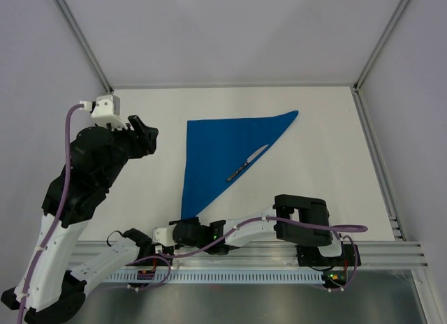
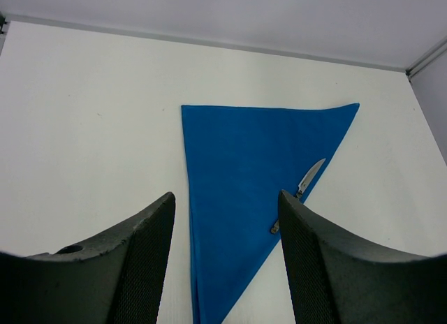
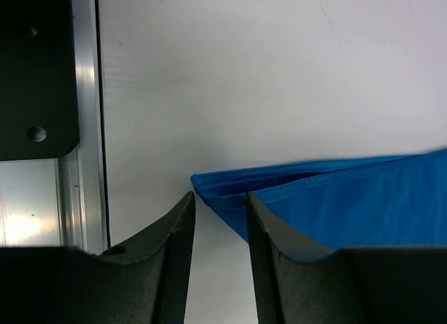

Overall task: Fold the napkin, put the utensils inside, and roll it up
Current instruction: Fold the napkin

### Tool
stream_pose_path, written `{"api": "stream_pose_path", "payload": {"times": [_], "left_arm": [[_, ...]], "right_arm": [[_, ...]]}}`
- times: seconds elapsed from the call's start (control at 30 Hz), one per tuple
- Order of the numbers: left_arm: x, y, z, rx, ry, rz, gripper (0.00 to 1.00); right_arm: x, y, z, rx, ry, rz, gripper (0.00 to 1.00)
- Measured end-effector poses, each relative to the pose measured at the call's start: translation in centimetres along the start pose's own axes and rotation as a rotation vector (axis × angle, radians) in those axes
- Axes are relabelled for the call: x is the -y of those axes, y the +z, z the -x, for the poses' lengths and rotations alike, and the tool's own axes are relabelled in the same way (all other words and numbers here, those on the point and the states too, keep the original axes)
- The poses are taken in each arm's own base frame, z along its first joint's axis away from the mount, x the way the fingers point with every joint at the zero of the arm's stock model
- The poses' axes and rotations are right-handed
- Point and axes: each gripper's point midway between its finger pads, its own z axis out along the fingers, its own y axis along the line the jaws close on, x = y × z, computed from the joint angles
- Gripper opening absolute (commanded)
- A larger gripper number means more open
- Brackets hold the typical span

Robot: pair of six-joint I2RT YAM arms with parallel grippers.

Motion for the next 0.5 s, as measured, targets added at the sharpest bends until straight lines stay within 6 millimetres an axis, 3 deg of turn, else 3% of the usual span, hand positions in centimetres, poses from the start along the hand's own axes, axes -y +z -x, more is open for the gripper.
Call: {"api": "stream_pose_path", "payload": {"times": [0.2,0.5], "left_arm": [[-0.1,0.2,-0.6,-0.013,0.004,0.004,0.65],[0.0,0.6,-1.1,-0.030,0.009,0.000,0.65]], "right_arm": [[0.2,0.0,0.2,0.009,-0.006,-0.007,0.27],[1.4,0.4,-0.5,-0.008,0.015,-0.023,0.18]]}}
